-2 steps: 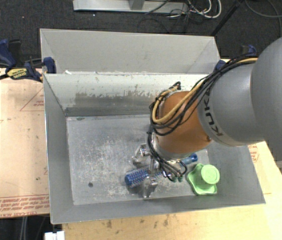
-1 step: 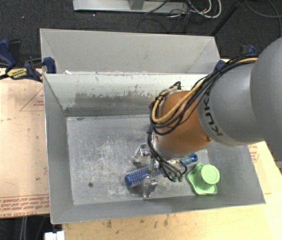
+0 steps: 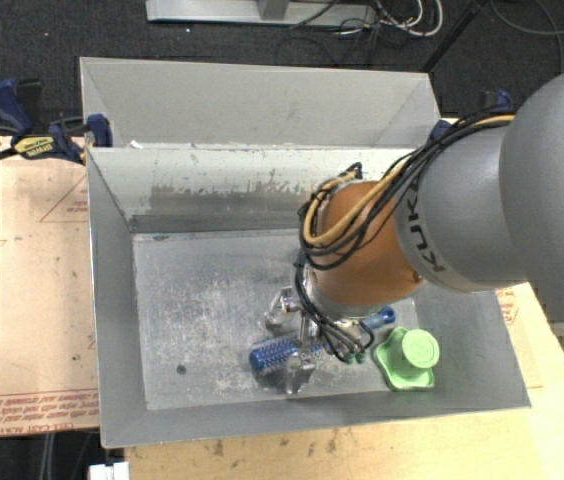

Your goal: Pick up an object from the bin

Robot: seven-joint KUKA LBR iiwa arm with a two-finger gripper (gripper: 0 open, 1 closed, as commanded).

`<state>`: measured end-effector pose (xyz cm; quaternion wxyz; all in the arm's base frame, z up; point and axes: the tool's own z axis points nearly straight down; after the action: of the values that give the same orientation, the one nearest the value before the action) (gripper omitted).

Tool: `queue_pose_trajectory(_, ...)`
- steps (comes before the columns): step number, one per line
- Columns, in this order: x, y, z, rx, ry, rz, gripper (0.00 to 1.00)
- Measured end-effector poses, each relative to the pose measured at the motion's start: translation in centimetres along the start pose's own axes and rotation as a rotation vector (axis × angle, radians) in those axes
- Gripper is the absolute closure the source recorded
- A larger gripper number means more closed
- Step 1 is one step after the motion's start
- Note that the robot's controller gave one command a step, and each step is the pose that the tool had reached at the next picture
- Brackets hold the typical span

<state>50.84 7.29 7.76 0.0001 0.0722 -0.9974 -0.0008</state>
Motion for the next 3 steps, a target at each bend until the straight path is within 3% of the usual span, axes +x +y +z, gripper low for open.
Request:
queue_pose_trajectory(1, -0.3, 0.0, -0.3, 0.000, -0.010, 0.000, 1.00)
queue_pose_trajectory(3, -0.5, 0.0, -4.6, 0.000, -0.003, 0.004, 1.00)
